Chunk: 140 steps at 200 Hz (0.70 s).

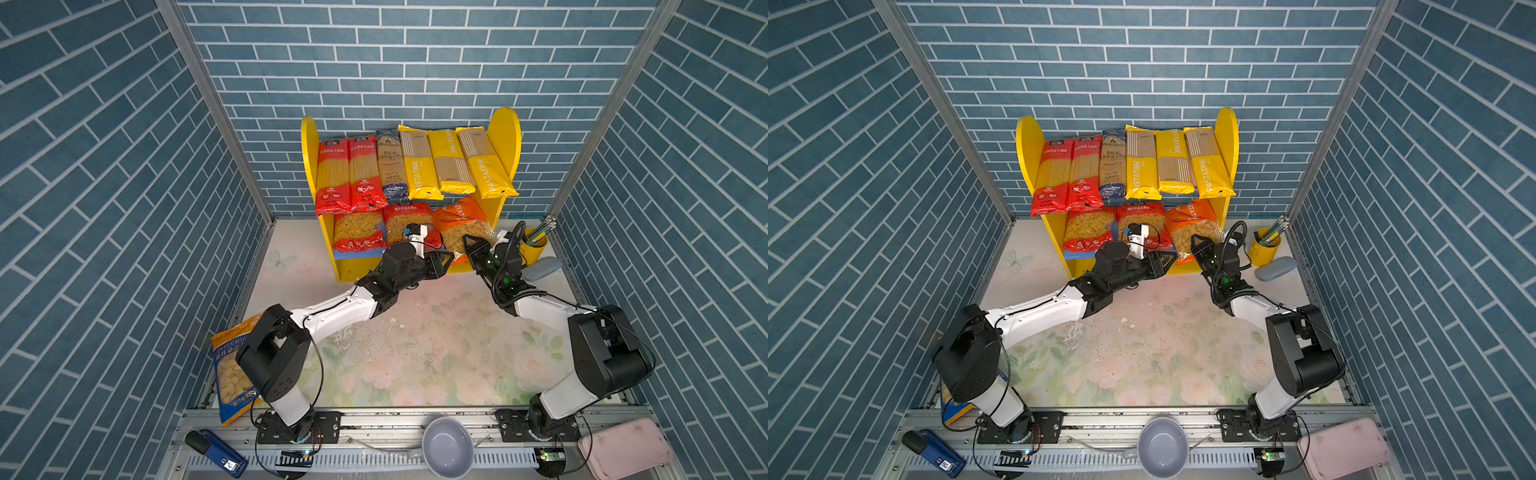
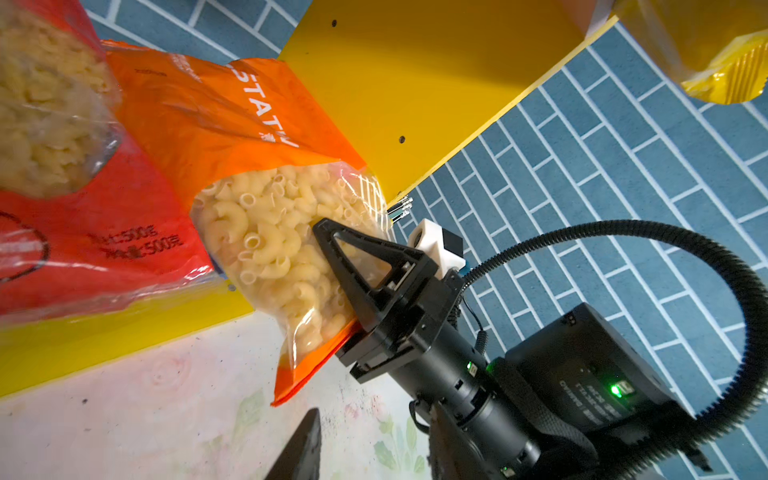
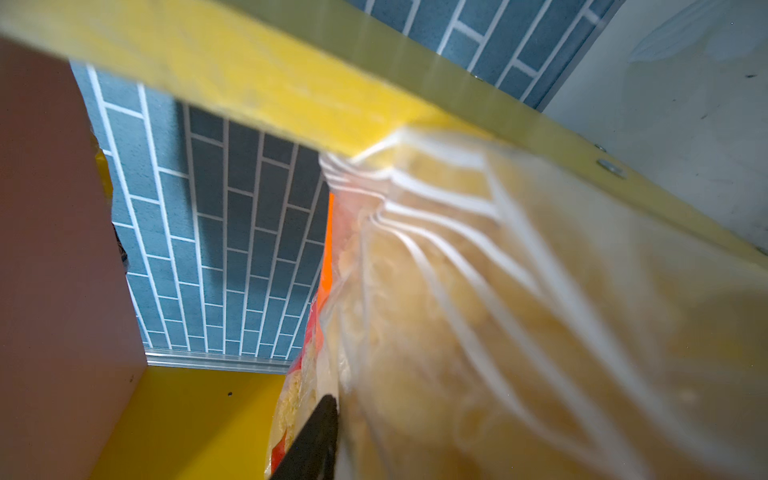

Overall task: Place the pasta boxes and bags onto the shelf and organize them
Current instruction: 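Push the macaroni bag deeper onto the shelf with both grippers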

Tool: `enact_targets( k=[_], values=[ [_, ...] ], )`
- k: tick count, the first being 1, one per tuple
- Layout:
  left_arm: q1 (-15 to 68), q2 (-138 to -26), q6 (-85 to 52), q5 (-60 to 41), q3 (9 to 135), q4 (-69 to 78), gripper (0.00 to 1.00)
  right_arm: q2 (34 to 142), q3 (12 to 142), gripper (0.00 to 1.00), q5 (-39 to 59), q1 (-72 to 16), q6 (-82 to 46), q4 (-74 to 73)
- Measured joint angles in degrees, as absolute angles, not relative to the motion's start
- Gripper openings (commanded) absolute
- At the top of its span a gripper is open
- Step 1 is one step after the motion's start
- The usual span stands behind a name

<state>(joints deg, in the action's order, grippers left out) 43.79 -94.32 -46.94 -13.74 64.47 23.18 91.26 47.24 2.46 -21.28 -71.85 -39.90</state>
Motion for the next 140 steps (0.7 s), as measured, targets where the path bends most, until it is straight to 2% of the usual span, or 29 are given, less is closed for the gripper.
enact_targets(
  k=[62, 140],
  values=[
    [43.79, -93.10, -46.89, -12.69, 60.55, 22.90, 0.44, 93.60, 50.65, 0.37, -1.02, -23.07, -73.30, -40.34],
    [43.77, -88.33, -46.04, -11.16, 58.17, 21.61, 0.44, 97.84, 51.72, 0.37, -4.69, -24.75, -76.05, -43.83]
  ],
)
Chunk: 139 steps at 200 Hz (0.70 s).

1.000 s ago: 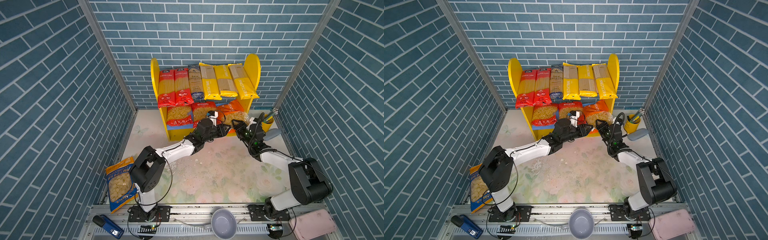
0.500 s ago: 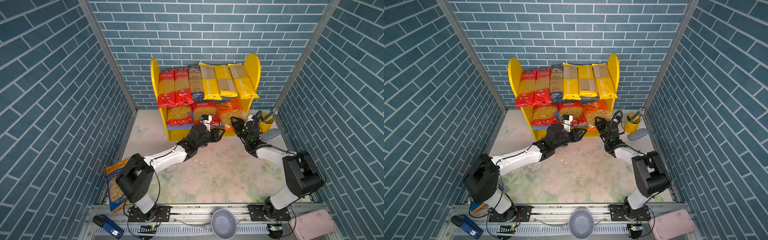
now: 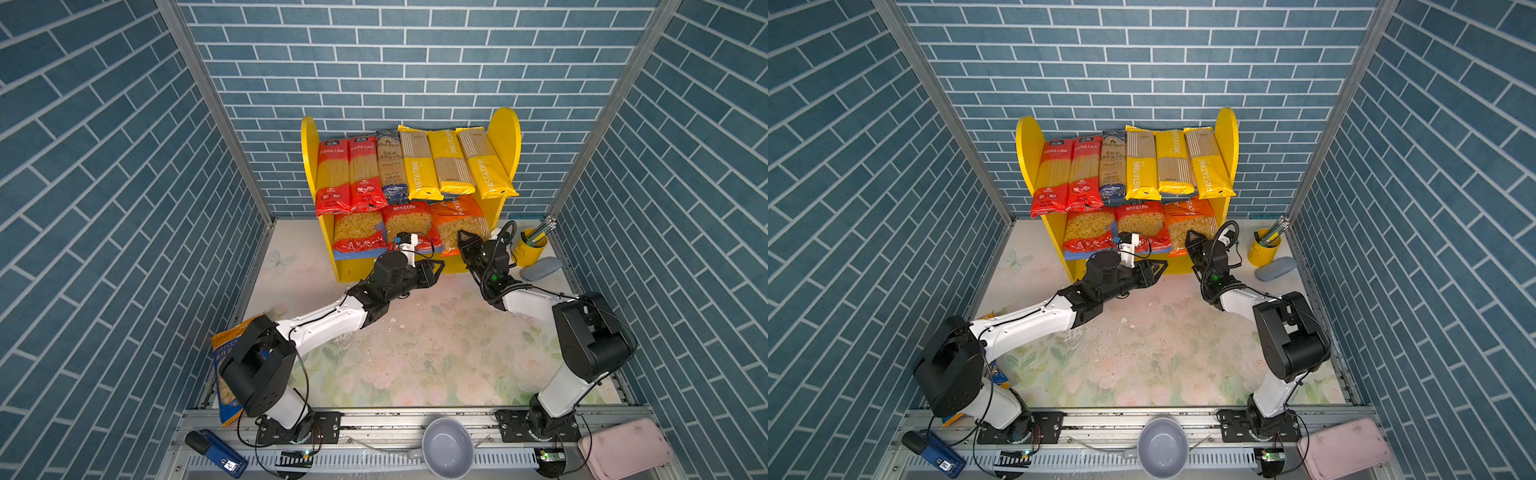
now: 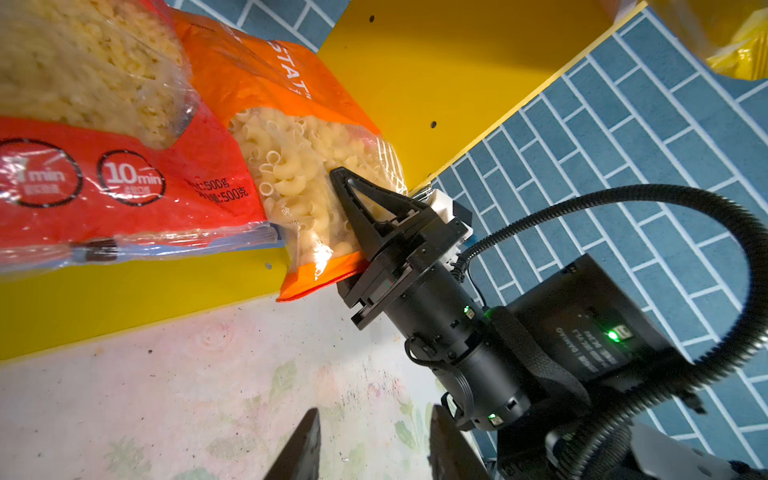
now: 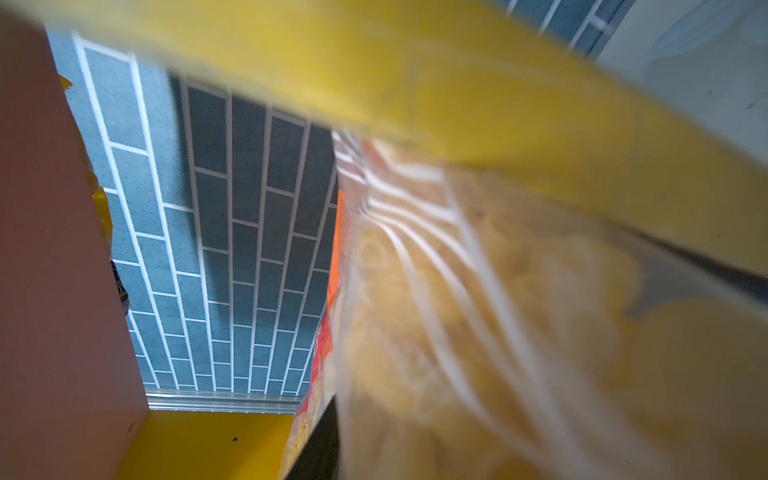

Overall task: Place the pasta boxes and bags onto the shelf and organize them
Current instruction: 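Push the macaroni bag deeper onto the shelf with both grippers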

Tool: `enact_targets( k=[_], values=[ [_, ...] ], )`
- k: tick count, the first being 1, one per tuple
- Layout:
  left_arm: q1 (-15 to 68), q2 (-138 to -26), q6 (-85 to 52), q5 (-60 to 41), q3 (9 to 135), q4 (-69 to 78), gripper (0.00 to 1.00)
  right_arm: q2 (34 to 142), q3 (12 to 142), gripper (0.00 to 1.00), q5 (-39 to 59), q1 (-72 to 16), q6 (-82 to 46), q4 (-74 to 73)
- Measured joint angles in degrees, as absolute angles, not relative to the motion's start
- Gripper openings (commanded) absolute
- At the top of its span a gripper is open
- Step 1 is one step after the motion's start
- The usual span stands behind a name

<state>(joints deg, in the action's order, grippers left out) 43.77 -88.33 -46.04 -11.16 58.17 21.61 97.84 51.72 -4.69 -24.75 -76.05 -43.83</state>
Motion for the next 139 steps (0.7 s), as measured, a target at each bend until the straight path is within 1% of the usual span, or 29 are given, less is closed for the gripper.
enact_targets(
  k=[63, 84, 113, 139],
  values=[
    [43.75, -84.64, -43.64, -9.43, 57.30, 17.74, 0.45, 98.61, 53.89, 0.37, -4.47, -24.75, -77.65, -42.02],
    [43.75, -83.83, -42.96, -8.91, 56.66, 16.67, 0.47, 99.35, 54.17, 0.38, -4.47, -24.75, -78.61, -42.15],
    [43.75, -82.17, -42.04, -7.94, 56.18, 14.48, 0.51, 100.14, 54.15, 0.47, -4.47, -24.91, -81.06, -43.27],
    [43.72, -81.03, -41.19, -7.20, 56.18, 13.39, 0.54, 100.07, 54.08, 0.62, -4.14, -25.15, -82.19, -43.05]
  ],
)
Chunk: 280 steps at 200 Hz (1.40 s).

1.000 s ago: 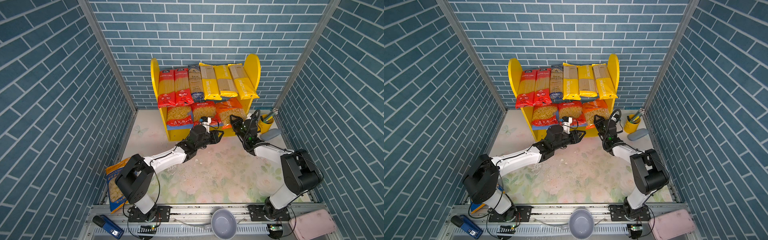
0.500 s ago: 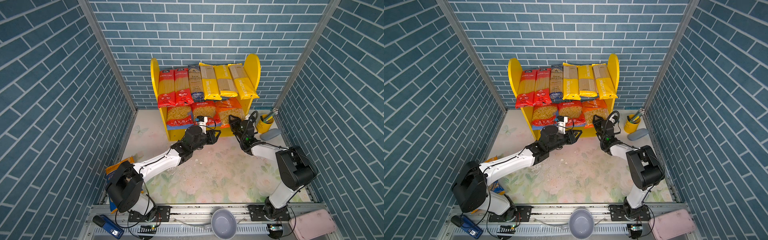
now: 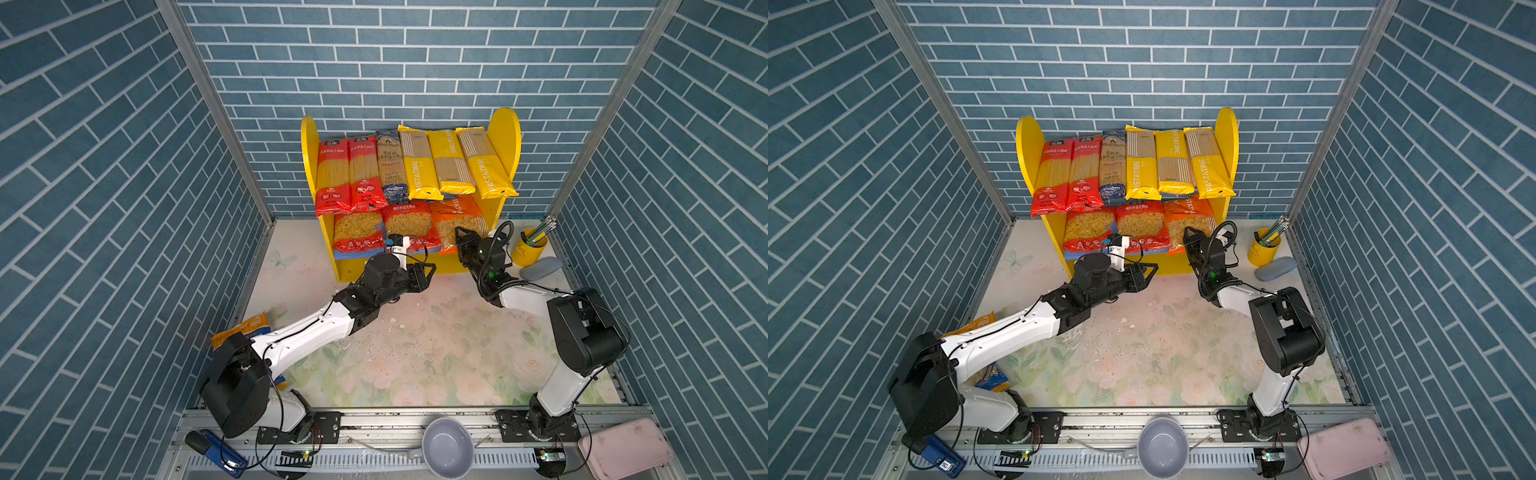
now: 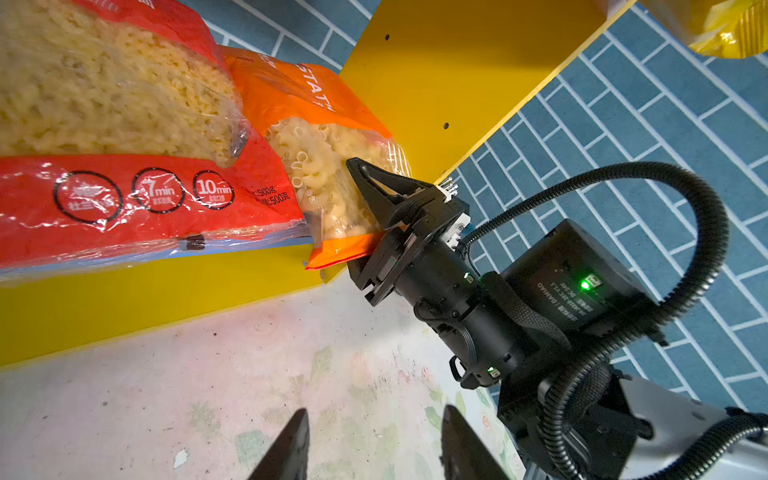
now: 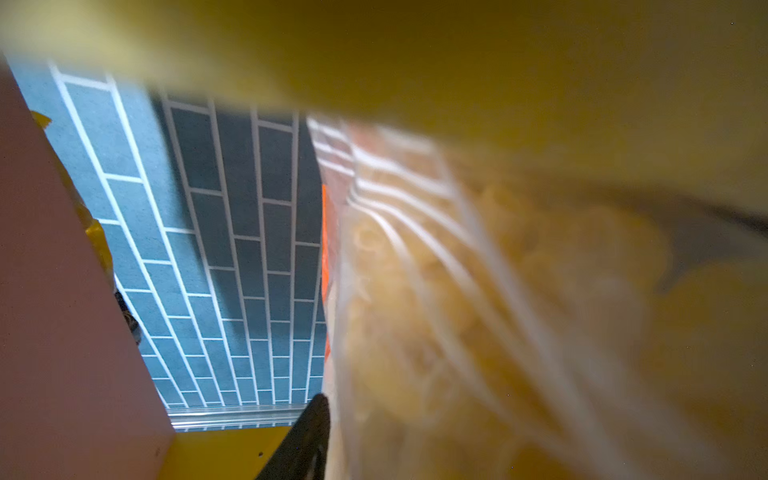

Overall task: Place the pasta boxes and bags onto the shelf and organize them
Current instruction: 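Push the macaroni bag deeper onto the shelf with both grippers, then open the right gripper and draw both grippers back from the shelf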

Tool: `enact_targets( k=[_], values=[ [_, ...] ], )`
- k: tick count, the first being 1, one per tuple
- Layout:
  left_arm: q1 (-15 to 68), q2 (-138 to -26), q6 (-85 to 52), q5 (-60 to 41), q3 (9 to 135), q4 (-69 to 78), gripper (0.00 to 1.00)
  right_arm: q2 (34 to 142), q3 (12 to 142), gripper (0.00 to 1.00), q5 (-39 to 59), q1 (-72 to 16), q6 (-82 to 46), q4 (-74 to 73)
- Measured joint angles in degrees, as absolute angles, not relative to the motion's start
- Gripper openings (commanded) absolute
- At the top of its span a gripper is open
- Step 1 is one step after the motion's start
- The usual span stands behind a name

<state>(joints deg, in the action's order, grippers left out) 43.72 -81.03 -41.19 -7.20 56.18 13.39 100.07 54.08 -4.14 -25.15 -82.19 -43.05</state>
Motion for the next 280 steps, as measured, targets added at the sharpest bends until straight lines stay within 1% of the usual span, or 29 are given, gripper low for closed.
enact_targets(
  k=[14, 30, 63, 98, 114, 139, 161, 171, 178, 187, 205, 238, 262, 280],
  values=[
    [43.66, -80.53, -40.84, -6.90, 56.18, 12.64, 0.55, 99.72, 54.04, 0.67, -3.77, -25.26, -82.61, -42.26],
    [43.59, -79.90, -40.40, -6.52, 55.94, 12.21, 0.55, 98.91, 53.56, 0.69, -3.38, -25.30, -82.83, -41.71],
    [43.42, -78.98, -40.05, -6.07, 55.18, 11.35, 0.56, 96.20, 51.72, 0.69, -2.37, -25.52, -83.79, -39.55],
    [43.42, -78.96, -40.03, -6.00, 54.48, 11.22, 0.56, 93.25, 50.35, 0.62, -2.15, -25.58, -84.47, -36.32],
    [43.40, -78.96, -40.03, -5.89, 54.04, 11.20, 0.56, 93.06, 50.35, 0.53, -1.98, -25.56, -84.66, -35.38],
    [43.40, -78.91, -40.03, -5.61, 53.52, 10.83, 0.56, 94.11, 50.35, 0.44, -1.17, -25.45, -84.93, -35.62],
    [43.40, -78.35, -40.01, -5.37, 53.10, 10.35, 0.56, 94.89, 50.35, 0.42, -0.67, -25.34, -85.14, -36.45],
    [43.40, -78.06, -39.99, -5.28, 52.95, 10.17, 0.56, 94.94, 50.35, 0.42, -0.60, -25.32, -85.12, -36.53],
    [43.38, -77.89, -39.99, -5.19, 52.88, 10.13, 0.56, 94.94, 50.35, 0.45, -0.51, -25.30, -85.10, -36.56],
    [43.35, -77.73, -39.99, -5.17, 52.88, 10.09, 0.56, 94.94, 50.35, 0.50, -0.14, -25.21, -85.06, -36.47],
    [43.29, -77.47, -39.99, -5.15, 52.88, 9.54, 0.57, 94.63, 50.35, 0.62, 0.73, -25.10, -84.51, -35.07],
    [43.07, -75.20, -40.12, -3.90, 52.88, 2.09, 0.65, 90.04, 50.33, 0.73, 3.81, -25.26, -81.67, -27.88],
    [42.98, -70.87, -40.23, -1.13, 52.88, -6.85, 0.68, 84.93, 49.89, 0.75, 6.09, -25.74, -78.15, -23.66],
    [42.98, -66.96, -40.10, 1.48, 52.53, -13.08, 0.69, 81.12, 47.33, 0.74, 7.14, -25.98, -76.09, -22.37]
  ],
)
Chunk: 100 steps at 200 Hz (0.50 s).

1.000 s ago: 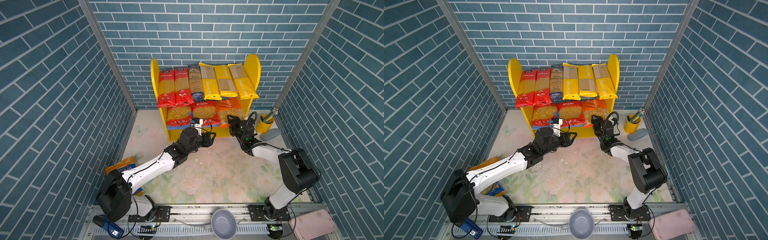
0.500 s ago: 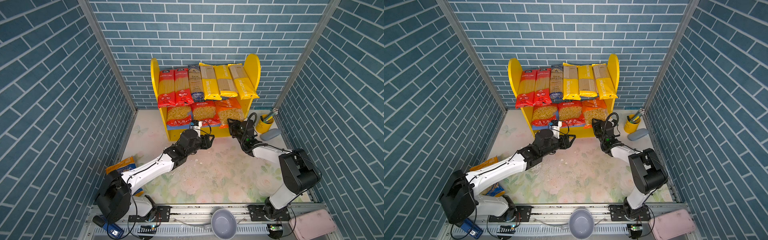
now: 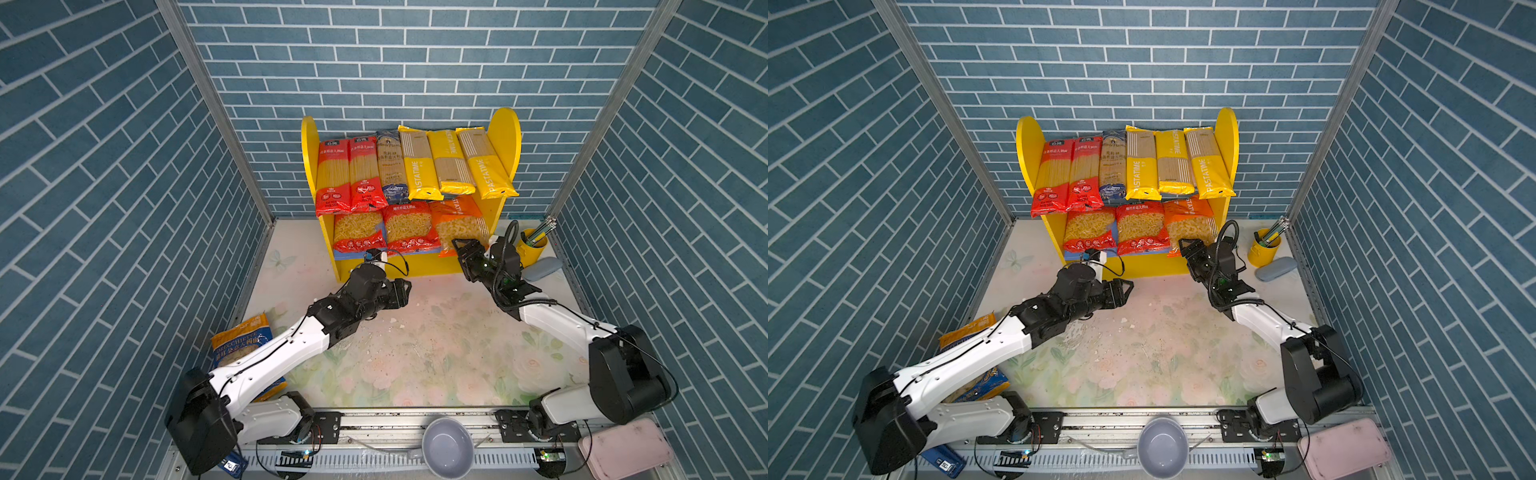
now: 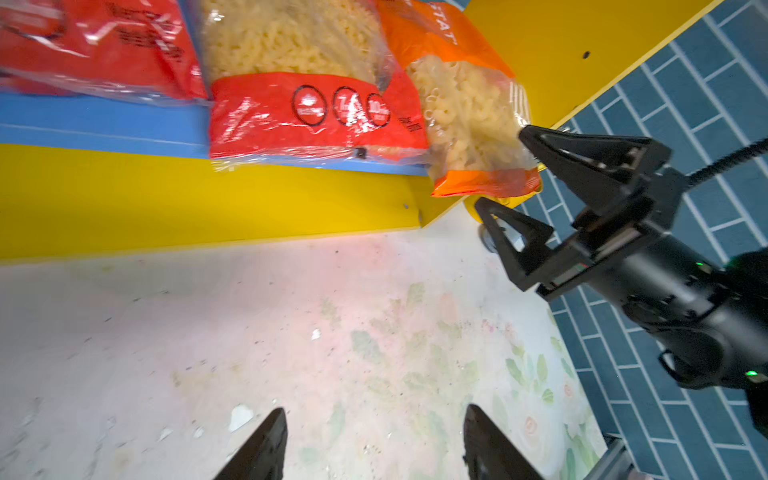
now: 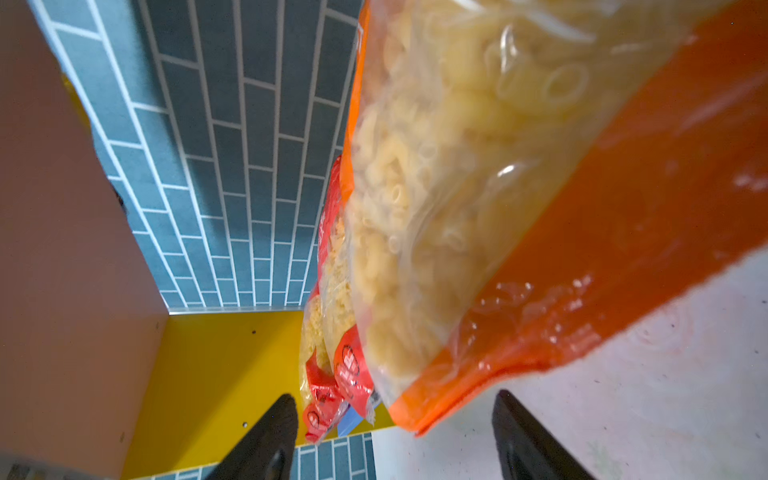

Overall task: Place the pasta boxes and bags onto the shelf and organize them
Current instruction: 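Open the right gripper and draw both grippers back from the shelf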

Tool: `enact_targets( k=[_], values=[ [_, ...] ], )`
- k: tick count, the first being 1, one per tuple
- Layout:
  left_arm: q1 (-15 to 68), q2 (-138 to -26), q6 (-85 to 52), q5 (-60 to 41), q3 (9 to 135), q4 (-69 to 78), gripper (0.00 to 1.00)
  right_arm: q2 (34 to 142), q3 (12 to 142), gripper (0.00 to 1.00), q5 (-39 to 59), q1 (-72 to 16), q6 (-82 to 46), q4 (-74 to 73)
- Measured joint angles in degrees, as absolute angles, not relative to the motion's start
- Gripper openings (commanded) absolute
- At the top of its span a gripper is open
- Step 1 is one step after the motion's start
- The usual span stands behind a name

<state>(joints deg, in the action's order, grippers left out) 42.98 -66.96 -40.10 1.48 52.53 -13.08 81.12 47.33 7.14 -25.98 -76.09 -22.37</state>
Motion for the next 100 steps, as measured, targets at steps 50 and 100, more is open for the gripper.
enact_targets(
  k=[50, 100],
  values=[
    [42.96, -56.40, -40.58, 8.25, 51.48, -29.82, 0.71, 76.03, 43.40, 0.63, 7.53, -32.29, -71.35, -11.92],
    [39.83, -47.79, -42.41, 15.90, 50.15, -49.25, 0.75, 79.94, 44.99, 0.57, 7.60, -49.82, -66.22, -6.33]
  ],
)
